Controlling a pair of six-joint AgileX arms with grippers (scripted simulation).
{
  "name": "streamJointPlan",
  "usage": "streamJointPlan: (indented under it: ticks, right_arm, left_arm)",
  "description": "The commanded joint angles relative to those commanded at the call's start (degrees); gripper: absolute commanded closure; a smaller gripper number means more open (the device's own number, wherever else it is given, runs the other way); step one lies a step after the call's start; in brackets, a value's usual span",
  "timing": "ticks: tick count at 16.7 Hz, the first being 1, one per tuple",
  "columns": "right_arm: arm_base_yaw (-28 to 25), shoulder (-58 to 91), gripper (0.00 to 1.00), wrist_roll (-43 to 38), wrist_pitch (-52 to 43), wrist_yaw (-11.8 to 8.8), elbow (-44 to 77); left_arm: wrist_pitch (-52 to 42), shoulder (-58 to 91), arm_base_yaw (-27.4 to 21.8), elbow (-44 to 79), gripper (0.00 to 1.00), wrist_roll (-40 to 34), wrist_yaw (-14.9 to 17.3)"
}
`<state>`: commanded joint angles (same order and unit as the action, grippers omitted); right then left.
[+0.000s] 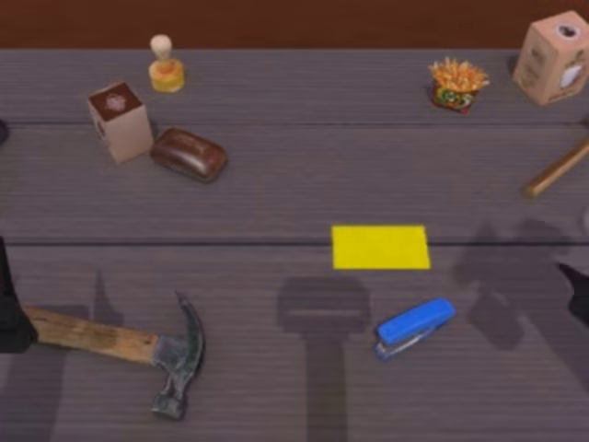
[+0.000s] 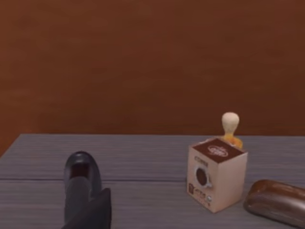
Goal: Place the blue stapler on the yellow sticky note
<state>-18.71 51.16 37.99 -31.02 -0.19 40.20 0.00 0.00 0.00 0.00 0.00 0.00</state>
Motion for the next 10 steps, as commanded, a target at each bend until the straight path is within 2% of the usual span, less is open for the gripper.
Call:
streamJointPlan:
  ticks: [5,10]
  right_arm:
    - [-9.84,30.28,0.0,19.97,-16.92,-0.18,20.32]
    - [-17.53,50.23,0.0,35.39,-29.0,-0.42,36.99]
  left_arm:
    - [0.0,0.0,0.0,0.0,0.0,0.0,0.0]
    - [0.0,0.0,0.0,0.0,0.0,0.0,0.0]
